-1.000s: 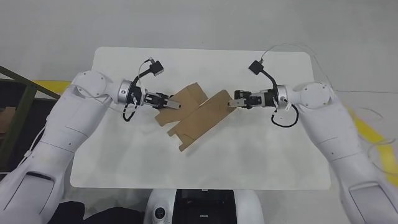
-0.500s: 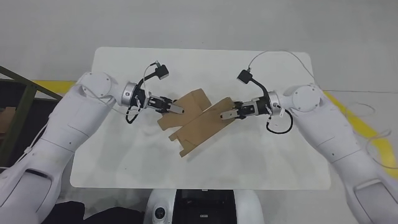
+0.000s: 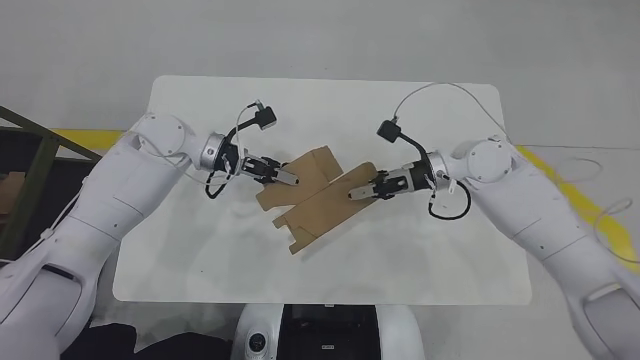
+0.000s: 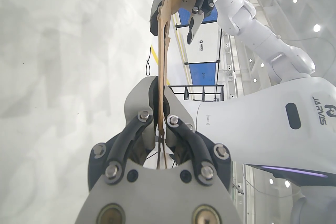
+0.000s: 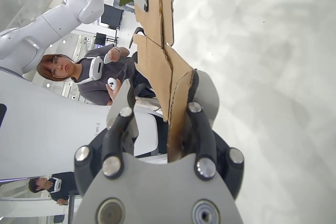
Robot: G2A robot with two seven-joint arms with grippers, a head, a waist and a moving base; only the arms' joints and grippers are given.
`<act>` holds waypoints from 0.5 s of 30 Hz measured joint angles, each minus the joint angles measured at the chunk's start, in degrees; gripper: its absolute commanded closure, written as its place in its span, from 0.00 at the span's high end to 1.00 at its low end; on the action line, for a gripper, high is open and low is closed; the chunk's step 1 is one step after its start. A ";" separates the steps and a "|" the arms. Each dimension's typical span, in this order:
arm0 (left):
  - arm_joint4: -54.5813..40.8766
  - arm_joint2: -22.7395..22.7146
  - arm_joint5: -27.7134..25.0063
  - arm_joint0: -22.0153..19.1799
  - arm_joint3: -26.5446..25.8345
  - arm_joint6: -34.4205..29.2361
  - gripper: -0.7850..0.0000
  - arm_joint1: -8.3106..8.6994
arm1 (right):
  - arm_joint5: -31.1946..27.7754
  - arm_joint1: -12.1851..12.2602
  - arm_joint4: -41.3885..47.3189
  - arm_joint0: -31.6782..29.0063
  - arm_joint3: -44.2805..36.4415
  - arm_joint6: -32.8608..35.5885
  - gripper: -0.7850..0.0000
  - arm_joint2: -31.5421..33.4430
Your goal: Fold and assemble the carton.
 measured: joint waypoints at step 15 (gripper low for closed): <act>-1.54 3.50 -1.40 -2.04 -0.12 1.41 0.00 0.81 | -3.18 1.74 2.38 4.64 0.67 -3.19 0.00 -9.18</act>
